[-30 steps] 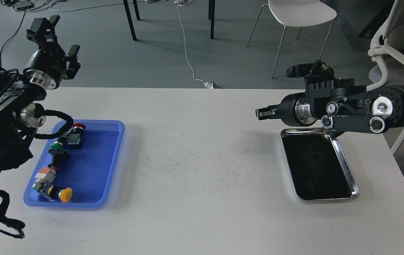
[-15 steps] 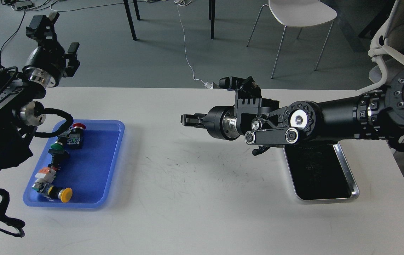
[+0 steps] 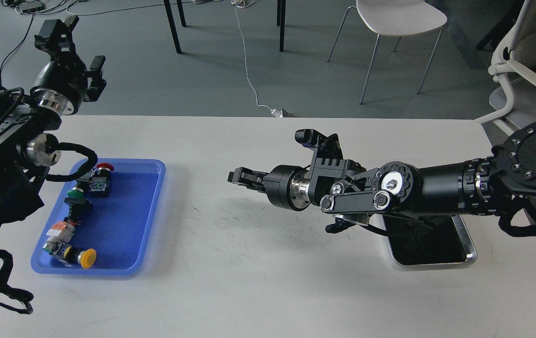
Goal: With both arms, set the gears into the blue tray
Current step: 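Carry the black gear toward the table center and release it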
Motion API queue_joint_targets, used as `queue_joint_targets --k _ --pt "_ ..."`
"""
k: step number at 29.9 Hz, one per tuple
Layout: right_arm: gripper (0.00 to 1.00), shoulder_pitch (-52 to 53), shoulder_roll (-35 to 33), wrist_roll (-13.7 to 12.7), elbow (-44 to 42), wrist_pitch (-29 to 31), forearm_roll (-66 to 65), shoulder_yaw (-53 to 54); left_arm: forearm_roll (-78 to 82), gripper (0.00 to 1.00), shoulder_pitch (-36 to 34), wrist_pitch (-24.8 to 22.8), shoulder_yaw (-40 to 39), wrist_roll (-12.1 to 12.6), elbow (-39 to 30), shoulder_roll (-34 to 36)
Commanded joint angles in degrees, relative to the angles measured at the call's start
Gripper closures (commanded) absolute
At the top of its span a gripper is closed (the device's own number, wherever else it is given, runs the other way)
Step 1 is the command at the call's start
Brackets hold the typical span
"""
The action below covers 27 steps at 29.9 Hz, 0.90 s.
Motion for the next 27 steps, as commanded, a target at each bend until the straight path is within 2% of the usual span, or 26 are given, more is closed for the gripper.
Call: queue_joint_targets --k 1,8,13,18,25,27 --pt "0.98 -3.3 0.0 -0.3 0.1 0.2 0.2 0.2 0.0 0.02 0.1 0.0 0.2 0.0 0.0 0.4" --pt "0.97 -8.1 0.0 -0.7 0.0 0.3 0.2 0.2 -0.1 0.02 0.3 0.0 0.2 0.0 0.0 0.4" --pt "0.92 -9.0 0.0 -0.8 0.0 1.0 0.3 0.2 -0.1 0.02 0.4 0.1 0.2 0.0 0.0 0.2" --pt "0.67 -9.1 0.0 -2.4 0.0 1.3 1.4 0.2 -0.1 0.02 0.4 0.1 0.2 0.0 0.0 0.3" --pt "0.55 -9.0 0.0 -3.4 -0.1 1.3 1.4 0.1 -0.1 0.02 0.5 0.0 0.3 0.0 0.0 0.3" --pt "0.47 -8.8 0.0 -3.3 -0.3 1.3 1.4 0.1 -0.1 0.02 0.6 0.0 0.3 0.0 0.0 0.3"
